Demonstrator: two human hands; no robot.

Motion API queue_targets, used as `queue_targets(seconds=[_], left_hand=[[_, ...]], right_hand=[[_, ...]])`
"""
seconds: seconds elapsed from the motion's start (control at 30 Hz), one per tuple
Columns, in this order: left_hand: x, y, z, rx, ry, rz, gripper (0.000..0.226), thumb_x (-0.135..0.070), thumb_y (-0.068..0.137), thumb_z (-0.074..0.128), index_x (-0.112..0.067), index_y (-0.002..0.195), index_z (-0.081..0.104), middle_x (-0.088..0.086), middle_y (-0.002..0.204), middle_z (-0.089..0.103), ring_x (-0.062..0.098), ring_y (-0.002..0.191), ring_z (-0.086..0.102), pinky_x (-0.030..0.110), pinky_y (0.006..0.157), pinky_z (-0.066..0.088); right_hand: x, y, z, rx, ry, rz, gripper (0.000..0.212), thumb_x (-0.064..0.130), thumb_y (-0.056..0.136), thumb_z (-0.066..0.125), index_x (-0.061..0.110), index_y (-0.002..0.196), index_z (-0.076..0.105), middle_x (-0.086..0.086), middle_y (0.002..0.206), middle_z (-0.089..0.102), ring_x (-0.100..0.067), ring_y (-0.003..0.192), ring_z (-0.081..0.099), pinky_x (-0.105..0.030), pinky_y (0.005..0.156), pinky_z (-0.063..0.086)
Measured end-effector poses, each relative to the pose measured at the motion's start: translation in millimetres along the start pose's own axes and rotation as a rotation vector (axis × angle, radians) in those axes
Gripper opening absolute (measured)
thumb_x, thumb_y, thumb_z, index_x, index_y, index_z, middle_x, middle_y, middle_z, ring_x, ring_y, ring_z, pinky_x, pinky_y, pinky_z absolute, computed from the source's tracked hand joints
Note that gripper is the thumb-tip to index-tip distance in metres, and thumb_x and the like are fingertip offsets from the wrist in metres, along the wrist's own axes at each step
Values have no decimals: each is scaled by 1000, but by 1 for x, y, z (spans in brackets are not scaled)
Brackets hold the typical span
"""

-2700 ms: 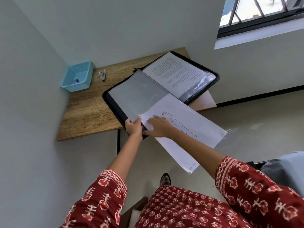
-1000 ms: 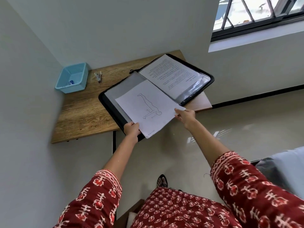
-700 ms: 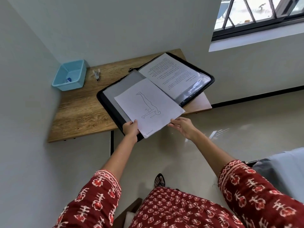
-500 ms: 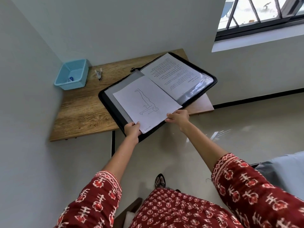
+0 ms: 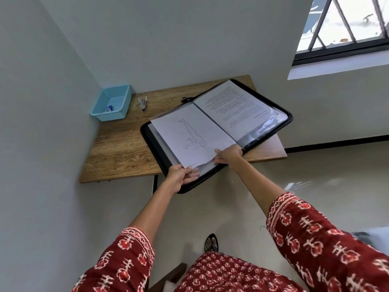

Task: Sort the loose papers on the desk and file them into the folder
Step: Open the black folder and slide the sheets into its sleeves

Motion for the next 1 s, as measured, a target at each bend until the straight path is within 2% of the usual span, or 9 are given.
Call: queue_targets(seconds=[0.07, 0.13, 0.2, 0.3, 0.4, 0.5, 0.6, 0.8, 1.0], left_hand=[[1, 2, -5, 14, 31, -16, 13, 4, 94, 47, 5, 107, 48, 17, 84, 65, 17, 53, 69, 26, 50, 57], [1, 3, -8, 21, 91, -39, 9, 3, 94, 47, 5, 103, 50, 17, 84, 65, 17, 53, 68, 26, 49, 57], [-2, 4, -12, 26, 199, -69, 6, 2, 95, 48, 5, 97, 51, 16, 81, 63, 16, 53, 67, 27, 49, 57], [-10, 4, -20, 25, 407, -166, 6, 4, 95, 46, 6, 92, 51, 18, 79, 62, 18, 53, 65, 29, 46, 56], [-21, 6, -31, -48, 625, -214, 10, 6, 95, 44, 4, 86, 50, 17, 76, 61, 22, 58, 61, 31, 43, 54], [-38, 20, -43, -290, 818, -25, 11, 0, 92, 46, 4, 92, 56, 14, 78, 66, 20, 56, 60, 31, 49, 54], [-52, 35, -46, -419, 986, 214, 19, -8, 93, 43, -2, 93, 61, 7, 91, 66, 22, 75, 62, 33, 65, 54], [-70, 65, -29, -279, 1066, 569, 25, -7, 95, 45, -6, 117, 56, 10, 113, 63, 21, 103, 59, 30, 85, 49], [-94, 115, -14, -108, 1161, 755, 38, -5, 97, 38, -6, 135, 42, 12, 136, 46, 24, 129, 36, 29, 102, 33]], right_hand=[[1, -7, -8, 67, 308, 66, 41, 20, 99, 46, 21, 139, 36, -4, 150, 34, -11, 117, 54, -24, 84, 51], [-3, -8, -17, 53, 559, 178, 10, 17, 94, 58, 10, 101, 60, -19, 121, 63, -7, 71, 65, -19, 60, 55], [-12, -14, -30, 16, 133, 122, 14, 22, 91, 61, 8, 92, 63, -15, 95, 72, -11, 58, 64, -15, 52, 48], [-10, -13, -58, -189, -297, 175, 18, 24, 95, 53, 9, 103, 60, -3, 100, 66, -17, 94, 64, -23, 69, 42], [7, -6, -70, -357, -444, 99, 15, 13, 93, 53, 8, 105, 61, -6, 103, 66, -19, 94, 63, -25, 65, 40], [32, 10, -59, -377, -416, -81, 19, 15, 98, 46, 5, 106, 60, -10, 104, 64, -23, 94, 60, -28, 69, 41], [50, 20, -28, -418, -377, -267, 31, 25, 102, 36, 3, 110, 57, -10, 108, 61, -23, 96, 56, -31, 79, 44], [67, 53, 15, -396, -297, -300, 36, 24, 100, 33, 0, 124, 46, -18, 129, 45, -32, 117, 42, -40, 103, 32], [96, 95, 20, -351, -260, -224, 49, 18, 100, 30, -3, 143, 23, -23, 152, 16, -36, 143, 12, -42, 117, 9]])
Point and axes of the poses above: each hand's wrist, its own y-axis towards the middle knuckle, its own z-axis out of the palm, x = y × z, the point moved 1 cm from there along y, towards the middle knuckle
